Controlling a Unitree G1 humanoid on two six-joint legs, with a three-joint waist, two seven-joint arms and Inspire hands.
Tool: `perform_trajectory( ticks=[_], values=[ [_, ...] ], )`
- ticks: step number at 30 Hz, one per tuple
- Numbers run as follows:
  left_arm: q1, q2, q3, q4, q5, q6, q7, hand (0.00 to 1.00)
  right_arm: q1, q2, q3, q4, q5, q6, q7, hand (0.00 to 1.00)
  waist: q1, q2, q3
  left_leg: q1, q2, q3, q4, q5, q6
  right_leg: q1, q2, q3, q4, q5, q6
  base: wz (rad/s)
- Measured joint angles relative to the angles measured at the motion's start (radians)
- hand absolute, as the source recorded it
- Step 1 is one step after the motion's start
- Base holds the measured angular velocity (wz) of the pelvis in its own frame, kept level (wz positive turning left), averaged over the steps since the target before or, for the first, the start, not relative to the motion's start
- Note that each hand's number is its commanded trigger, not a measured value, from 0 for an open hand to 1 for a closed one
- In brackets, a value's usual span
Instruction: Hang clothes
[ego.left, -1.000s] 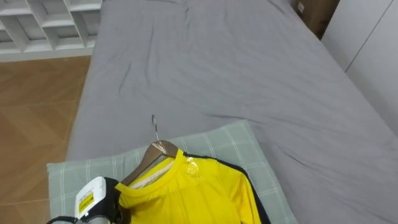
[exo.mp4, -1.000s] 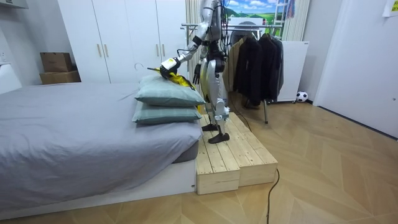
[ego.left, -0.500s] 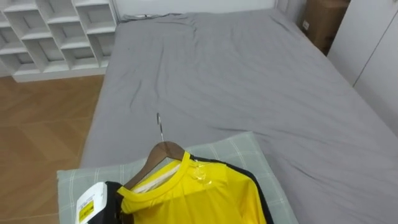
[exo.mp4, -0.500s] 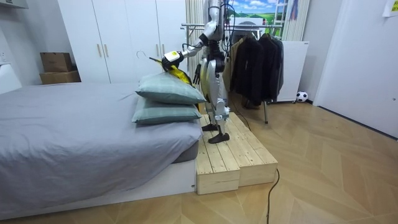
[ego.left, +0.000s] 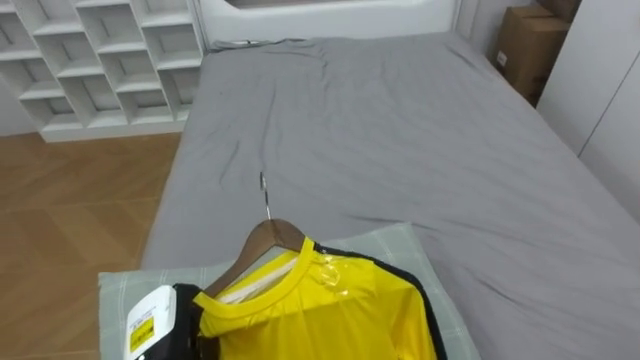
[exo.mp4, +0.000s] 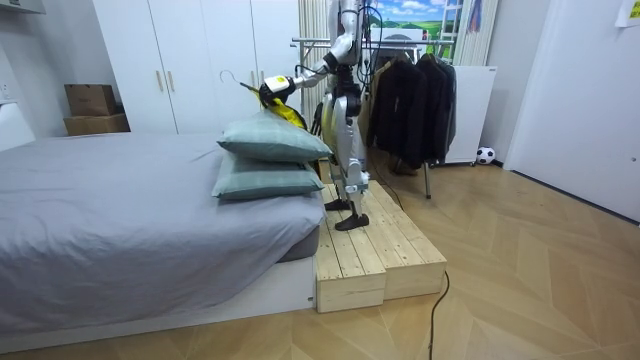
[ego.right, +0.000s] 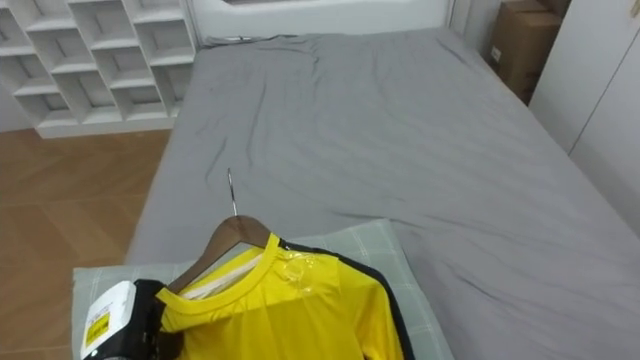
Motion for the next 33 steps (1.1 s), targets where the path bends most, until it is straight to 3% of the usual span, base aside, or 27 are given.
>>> perform_trajectory(
  ticks=[14,16,21,33],
  values=[
    [0.006,0.000,0.000,-0.093,0.000,0.000,-0.002,1.00,0.042,-0.013,-0.038,-0.019,-0.002,0.014,-0.011,0.00,0.001,0.002,0.0001,0.011,0.002,0.003,0.000,-0.006,-0.001,0.013,0.001,-0.003,-0.002,-0.002,-0.001,0.00],
    [0.026,0.000,0.023,-0.180,0.021,-0.004,-0.001,1.00,0.045,-0.011,-0.060,-0.017,-0.006,0.014,-0.011,0.00,0.001,0.003,-0.0003,0.013,0.001,0.003,0.000,-0.009,0.000,0.014,0.001,-0.001,-0.004,-0.004,0.001,0.00],
    [0.041,0.000,0.065,-0.278,0.022,-0.014,0.001,1.00,0.055,-0.012,-0.078,-0.017,-0.019,0.024,-0.010,0.00,0.001,0.002,-0.0007,0.035,0.000,0.004,-0.001,-0.010,0.000,0.033,0.001,0.003,-0.003,-0.009,0.003,0.00],
    [0.041,-0.006,0.079,-0.289,0.035,-0.018,0.001,1.00,0.096,-0.013,-0.095,-0.012,-0.036,0.035,-0.032,0.00,0.003,0.009,-0.0049,0.059,0.001,0.005,-0.004,-0.013,-0.001,0.054,0.005,0.015,-0.002,-0.010,0.003,0.00]
  ],
)
